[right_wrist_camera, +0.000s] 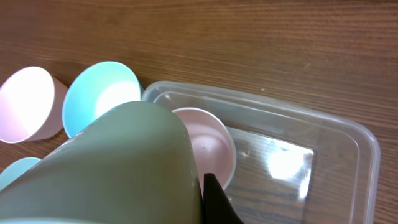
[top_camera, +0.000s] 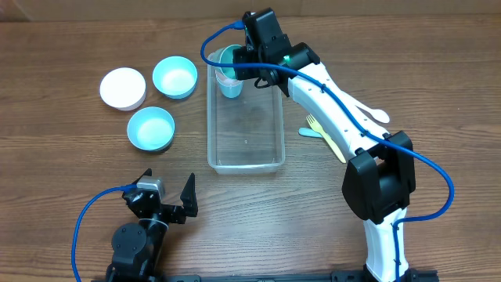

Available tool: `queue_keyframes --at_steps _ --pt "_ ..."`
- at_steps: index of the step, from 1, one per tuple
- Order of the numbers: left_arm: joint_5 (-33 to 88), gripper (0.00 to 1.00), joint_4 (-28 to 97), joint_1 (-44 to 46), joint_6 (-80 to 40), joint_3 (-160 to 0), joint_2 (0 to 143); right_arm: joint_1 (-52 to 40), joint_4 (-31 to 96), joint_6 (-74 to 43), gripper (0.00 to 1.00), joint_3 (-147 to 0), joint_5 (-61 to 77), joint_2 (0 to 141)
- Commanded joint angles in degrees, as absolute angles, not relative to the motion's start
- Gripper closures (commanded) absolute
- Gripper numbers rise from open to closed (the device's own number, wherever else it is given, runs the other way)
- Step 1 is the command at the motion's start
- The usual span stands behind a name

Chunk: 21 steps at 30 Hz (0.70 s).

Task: Pack container
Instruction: 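Stack the green cup onto the pink cup with the right gripper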

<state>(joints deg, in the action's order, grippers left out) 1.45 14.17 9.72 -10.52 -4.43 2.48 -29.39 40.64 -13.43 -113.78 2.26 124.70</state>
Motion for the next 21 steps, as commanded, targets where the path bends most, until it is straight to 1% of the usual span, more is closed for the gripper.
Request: queue_keyframes --at_steps 1,12,13,14,15,16,17,21 --pt "1.48 0.0 14.37 9.67 -9.8 -4.34 2.17 -29.5 41.28 -12.97 0.96 -115.94 0.08 125.89" --pt "1.45 0.0 14.35 9.67 -9.82 -4.34 2.17 -29.43 39.7 -12.97 0.96 -115.94 -2.09 127.92" --pt "1.48 0.0 14.37 9.67 -9.82 -4.34 2.17 -29.43 39.62 -12.97 0.93 -115.94 -2.07 127.96" --pt "1.48 0.0 14.35 9.67 -9.82 -4.34 2.17 -29.43 39.51 -12.99 0.78 -115.94 -2.07 127.96" --pt "1.48 0.0 14.35 9.67 -9.8 -4.34 2.17 -29.43 39.4 -12.99 0.58 -115.94 -2.07 127.96" --pt "1.48 0.0 14.37 9.67 -9.82 -4.34 2.17 -29.43 39.24 -12.99 0.3 -115.96 -2.04 127.96" --pt "1.48 0.0 14.37 9.67 -9.82 -4.34 2.17 -29.43 39.22 -13.02 0.28 -116.03 -2.04 127.94" --pt "1.48 0.0 14.37 9.67 -9.82 -4.34 2.17 -29.43 41.69 -13.02 0.27 -119.33 -2.04 127.61"
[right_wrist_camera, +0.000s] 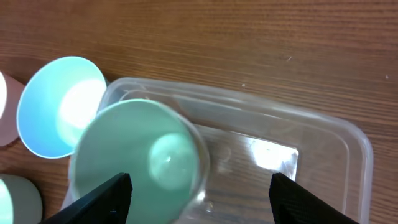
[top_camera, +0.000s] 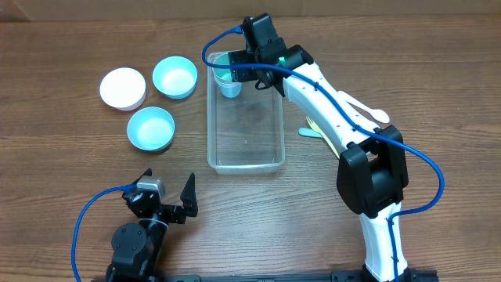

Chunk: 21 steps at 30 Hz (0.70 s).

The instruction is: Pack container

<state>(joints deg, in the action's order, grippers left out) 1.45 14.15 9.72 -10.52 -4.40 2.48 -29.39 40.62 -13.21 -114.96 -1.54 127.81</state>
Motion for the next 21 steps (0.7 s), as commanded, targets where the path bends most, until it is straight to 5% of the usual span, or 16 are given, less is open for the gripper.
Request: queue_keyframes --at_steps 1,7,21 --pt "1.48 0.0 14.35 9.67 -9.82 -4.34 2.17 -29.41 43.05 -13.02 0.27 -120.77 -2.04 127.17" --pt "1.48 0.0 14.37 9.67 -9.8 -4.34 2.17 -27.16 61.8 -13.06 0.11 -128.07 -2.07 117.95" --pt "1.45 0.0 14.37 9.67 -9.8 -4.34 2.17 -33.78 89.54 -13.69 0.08 -123.72 -10.76 94.89"
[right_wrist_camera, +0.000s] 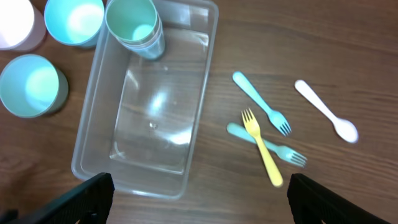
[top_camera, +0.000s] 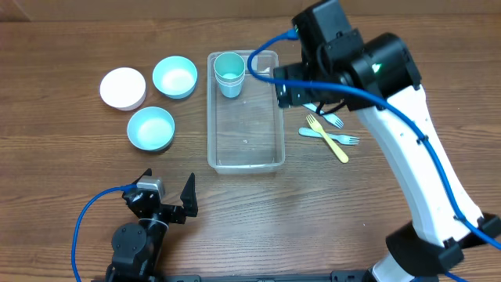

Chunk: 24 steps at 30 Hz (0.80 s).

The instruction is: Pack container

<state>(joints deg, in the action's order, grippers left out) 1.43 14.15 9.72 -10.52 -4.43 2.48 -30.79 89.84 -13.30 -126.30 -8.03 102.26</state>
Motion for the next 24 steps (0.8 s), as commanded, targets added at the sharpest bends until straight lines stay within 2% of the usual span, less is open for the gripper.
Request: queue_keyframes --at_steps 1,6,11,15,24 --pt "1.45 0.0 14.35 9.67 -9.82 -4.34 2.17 -34.22 89.38 -13.69 0.08 -122.54 -10.76 93.54" --pt "1.48 0.0 14.37 9.67 -9.8 -4.34 2.17 -34.65 82.39 -14.37 0.07 -101.3 -10.72 75.75" --pt "1.48 0.0 14.37 9.67 -9.82 -4.34 2.17 -34.65 78.3 -18.2 0.0 -80.18 -11.33 53.39" --pt "1.48 0.0 14.37 9.67 -9.8 -4.34 2.17 -34.65 79.15 -19.55 0.0 -75.55 -11.62 44.84" --pt "1.48 0.0 14.35 9.67 -9.82 -4.34 2.26 -34.65 80.16 -19.55 0.0 -75.53 -11.55 44.84"
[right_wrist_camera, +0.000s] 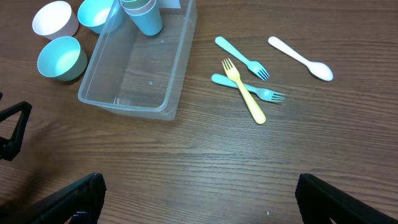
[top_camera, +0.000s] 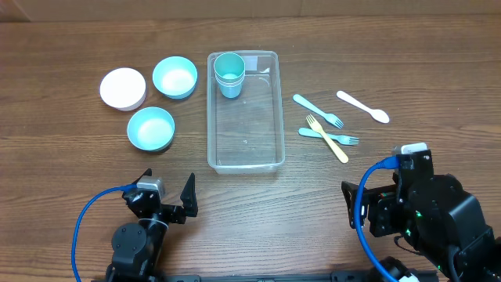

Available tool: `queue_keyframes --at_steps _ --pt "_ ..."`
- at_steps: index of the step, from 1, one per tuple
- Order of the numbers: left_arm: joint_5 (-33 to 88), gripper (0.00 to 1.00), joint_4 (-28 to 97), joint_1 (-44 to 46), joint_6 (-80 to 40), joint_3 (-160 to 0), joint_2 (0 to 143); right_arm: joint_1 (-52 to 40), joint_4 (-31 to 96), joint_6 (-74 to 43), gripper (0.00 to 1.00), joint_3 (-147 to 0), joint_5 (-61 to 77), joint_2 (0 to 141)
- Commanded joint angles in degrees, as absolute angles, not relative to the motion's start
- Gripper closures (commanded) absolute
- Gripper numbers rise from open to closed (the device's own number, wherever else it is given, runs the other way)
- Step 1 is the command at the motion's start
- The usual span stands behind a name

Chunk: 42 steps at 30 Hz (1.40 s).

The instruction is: Pack container

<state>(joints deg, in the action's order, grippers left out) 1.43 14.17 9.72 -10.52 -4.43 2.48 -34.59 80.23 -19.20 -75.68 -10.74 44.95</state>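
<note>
A clear plastic container (top_camera: 274, 160) lies mid-table, with a stack of teal cups (top_camera: 229, 74) standing upright in its far end; the stack also shows in the right wrist view (right_wrist_camera: 144, 15). My right gripper (right_wrist_camera: 198, 202) hangs wide open and empty above bare table at the near right, well clear of the container. To the right of the container lie two teal forks (top_camera: 317, 110) (top_camera: 346, 140), a yellow fork (top_camera: 330, 142) crossing one of them, and a white spoon (top_camera: 362, 106). My left gripper (top_camera: 167, 189) rests open at the near left.
Three bowls stand left of the container: a white one (top_camera: 123, 87), a teal one (top_camera: 174, 76) beyond it, and a second teal one (top_camera: 150, 128) nearer. Bare wood lies between the container and both arms.
My right arm was high over the container's right side and the cutlery; it is now back at the table's near right corner, still open and empty. Nothing else has shifted.
My right gripper held a green cup over a pale cup at the container's far end. Then the green cup sat nested in that cup with my fingers open around it. Later the gripper was raised clear, and it is now at the near right.
</note>
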Motion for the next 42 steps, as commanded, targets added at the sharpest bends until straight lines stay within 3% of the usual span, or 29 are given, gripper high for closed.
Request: queue_keyframes --at_steps 1,14,17,25,27,29,31,36,37,42 --pt "1.48 0.0 14.35 9.67 -9.82 -4.34 2.24 -34.65 80.16 -19.55 0.0 -75.53 -11.55 44.84" --pt "7.46 0.0 13.5 9.67 -14.28 -6.22 2.28 -34.65 80.16 -19.55 0.0 -75.53 -11.55 44.84" --pt "-0.38 0.0 20.67 9.65 -14.17 -15.9 6.33 -34.65 80.16 -19.55 0.0 -75.53 -11.55 44.84" --pt "-13.69 0.0 35.53 7.51 -9.65 -48.6 42.94 -34.65 80.18 -19.55 0.0 -75.53 -11.55 44.84" --pt "-11.46 0.0 36.67 2.22 -5.28 -56.21 51.07 -34.65 80.2 -19.55 0.0 -75.53 -11.55 44.84" --pt "2.59 0.0 36.01 -4.89 1.85 -62.0 58.41 -34.65 80.2 -19.55 0.0 -75.53 -11.55 44.84" --pt "7.97 0.0 35.09 -7.44 1.96 -63.99 61.67 -34.65 80.2 -19.55 0.0 -75.53 -11.55 44.84" --pt "2.85 0.0 28.84 -7.94 3.84 -63.96 64.53 -34.65 80.23 -19.55 0.0 -75.53 -11.55 44.84" --pt "-1.72 0.0 27.83 -9.23 3.88 -63.99 67.0 -34.65 80.23 -19.55 0.0 -75.53 -11.55 44.84" --pt "2.85 0.0 21.37 -17.34 4.58 -65.73 85.27 -34.65 80.23 -19.55 0.0 -75.53 -11.55 44.84"
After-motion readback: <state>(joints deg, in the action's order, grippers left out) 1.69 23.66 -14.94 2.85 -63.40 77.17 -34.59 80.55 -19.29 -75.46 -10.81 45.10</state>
